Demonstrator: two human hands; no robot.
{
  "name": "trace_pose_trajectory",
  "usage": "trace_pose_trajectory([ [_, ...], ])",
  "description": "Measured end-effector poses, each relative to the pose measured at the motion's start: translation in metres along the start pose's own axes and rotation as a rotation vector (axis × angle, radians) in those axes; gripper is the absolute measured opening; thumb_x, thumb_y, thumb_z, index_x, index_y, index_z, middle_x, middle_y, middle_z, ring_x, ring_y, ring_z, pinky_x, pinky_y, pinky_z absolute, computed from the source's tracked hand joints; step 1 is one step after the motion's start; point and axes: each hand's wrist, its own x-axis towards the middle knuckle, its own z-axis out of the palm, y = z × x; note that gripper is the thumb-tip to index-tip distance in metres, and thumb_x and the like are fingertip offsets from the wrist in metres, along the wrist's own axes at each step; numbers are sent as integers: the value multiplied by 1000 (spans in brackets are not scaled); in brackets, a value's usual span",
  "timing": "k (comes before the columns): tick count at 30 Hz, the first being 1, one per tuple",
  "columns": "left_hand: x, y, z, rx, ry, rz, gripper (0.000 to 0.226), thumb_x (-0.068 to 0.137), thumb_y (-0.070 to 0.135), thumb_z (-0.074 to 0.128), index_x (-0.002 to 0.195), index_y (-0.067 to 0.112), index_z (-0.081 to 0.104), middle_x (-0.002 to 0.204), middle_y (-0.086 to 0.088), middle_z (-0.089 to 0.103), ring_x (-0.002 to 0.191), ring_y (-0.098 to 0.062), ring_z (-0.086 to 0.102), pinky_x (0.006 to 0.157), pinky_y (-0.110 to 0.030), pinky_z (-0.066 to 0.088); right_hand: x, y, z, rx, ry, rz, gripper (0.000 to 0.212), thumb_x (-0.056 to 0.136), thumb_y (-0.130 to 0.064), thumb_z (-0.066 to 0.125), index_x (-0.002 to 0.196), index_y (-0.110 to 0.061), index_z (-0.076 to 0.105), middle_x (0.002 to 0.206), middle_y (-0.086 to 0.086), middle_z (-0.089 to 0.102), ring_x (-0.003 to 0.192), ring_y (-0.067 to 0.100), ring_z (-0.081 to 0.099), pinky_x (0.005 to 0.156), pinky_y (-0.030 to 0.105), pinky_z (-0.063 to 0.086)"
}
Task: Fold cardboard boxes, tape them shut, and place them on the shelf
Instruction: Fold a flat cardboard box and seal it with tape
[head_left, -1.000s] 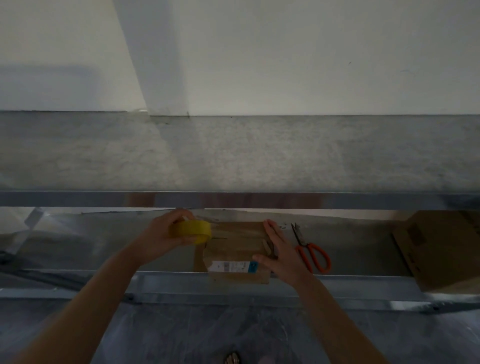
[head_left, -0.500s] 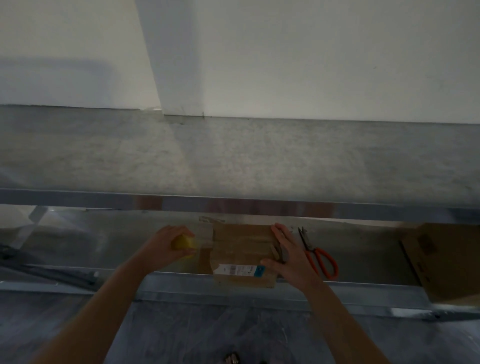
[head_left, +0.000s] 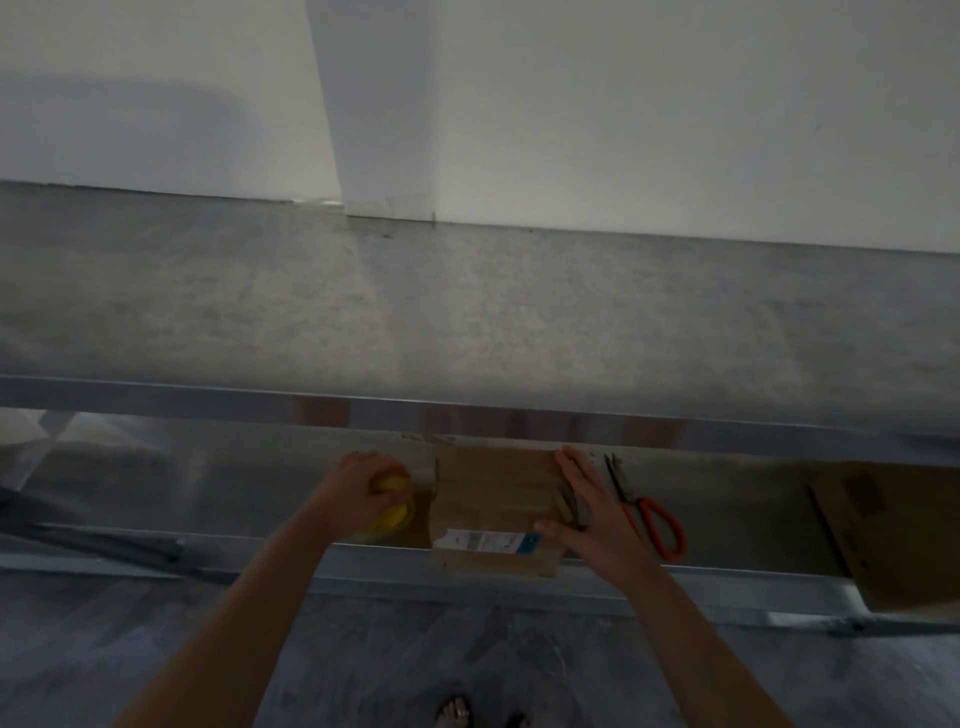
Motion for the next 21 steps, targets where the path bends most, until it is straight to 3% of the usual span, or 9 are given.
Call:
trace_pose_trajectory([
  [3,7,9,-2,147,-66,-4,43,88,45,61,126,26,59,120,1,57,119,-22,43,94,-32,36,-1,-3,0,-1,-12,5,108,64,-77,67,153,-39,19,159,-27,5,146,-1,11,110,15,33],
  [5,7,14,1,206,-92,17,53,82,50,51,129,27,56,124,1,58,117,-23,47,95,-32,39,-2,-5,1,-9,-21,12,100,75,-54,73,155,-35,16,160,-25,3,146,-1,10,100,1,30],
  [7,1,13,1,84,-92,29,50,78,46,58,124,27,58,118,2,59,109,-19,52,88,-28,42,-2,-5,2,-40,-20,17,95,83,-38,74,156,-32,13,160,-23,0,145,-1,8,94,-7,25],
  [9,-8,6,-4,-161,-72,-4,38,78,34,74,112,32,58,112,4,60,96,-13,57,76,-20,46,-3,-5,1,-68,-26,17,96,85,-37,73,156,-34,9,159,-25,-2,144,-2,8,94,-8,22],
  [12,-20,-5,-13,-364,-52,-64,35,72,23,83,100,28,61,101,2,64,88,-14,63,66,-18,51,-6,-12,-1,-51,-41,24,98,85,-37,73,155,-40,4,157,-25,2,141,-2,14,100,1,27],
  [16,-21,1,-11,-261,-30,-80,36,72,30,83,101,33,63,100,10,63,88,-10,61,68,-17,48,-11,-18,-3,-80,-16,-10,98,81,-46,75,154,-42,10,160,-13,15,143,8,25,116,35,34],
  [19,-19,5,-7,-200,-38,-63,37,73,33,82,103,39,60,102,12,61,90,-10,61,73,-21,50,-14,-19,-6,-254,4,-45,101,79,-54,73,155,-38,7,163,-13,8,146,9,17,119,36,26],
  [21,-19,7,-4,-192,-30,-65,37,75,32,81,104,38,60,101,11,62,89,-9,61,74,-23,51,-18,-17,-9,-201,-8,-36,107,77,-54,75,156,-36,5,163,-14,4,146,8,11,118,34,24],
])
